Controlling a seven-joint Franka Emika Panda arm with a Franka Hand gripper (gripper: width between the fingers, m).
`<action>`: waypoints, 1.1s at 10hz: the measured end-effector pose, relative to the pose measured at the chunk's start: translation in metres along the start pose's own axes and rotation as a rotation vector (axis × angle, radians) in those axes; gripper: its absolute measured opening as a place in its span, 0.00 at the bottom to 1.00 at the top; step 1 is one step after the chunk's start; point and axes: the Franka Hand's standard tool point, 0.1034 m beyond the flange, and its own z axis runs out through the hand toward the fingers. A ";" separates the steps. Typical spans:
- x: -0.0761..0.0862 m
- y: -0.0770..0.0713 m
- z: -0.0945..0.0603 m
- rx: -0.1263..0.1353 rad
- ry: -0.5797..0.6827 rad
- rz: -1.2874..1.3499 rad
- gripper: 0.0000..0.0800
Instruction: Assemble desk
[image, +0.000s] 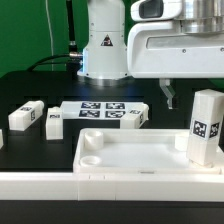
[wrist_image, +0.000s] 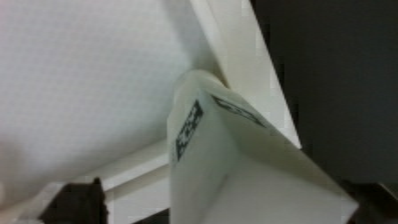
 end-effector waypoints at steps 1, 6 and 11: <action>0.000 0.000 0.000 0.000 0.000 -0.087 0.81; -0.001 -0.002 0.000 -0.024 0.003 -0.515 0.81; 0.001 0.001 0.001 -0.047 0.000 -0.859 0.81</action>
Offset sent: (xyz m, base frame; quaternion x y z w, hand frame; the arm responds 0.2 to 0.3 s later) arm 0.0034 0.0015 0.0042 -0.0452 -0.0073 -0.2564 0.9655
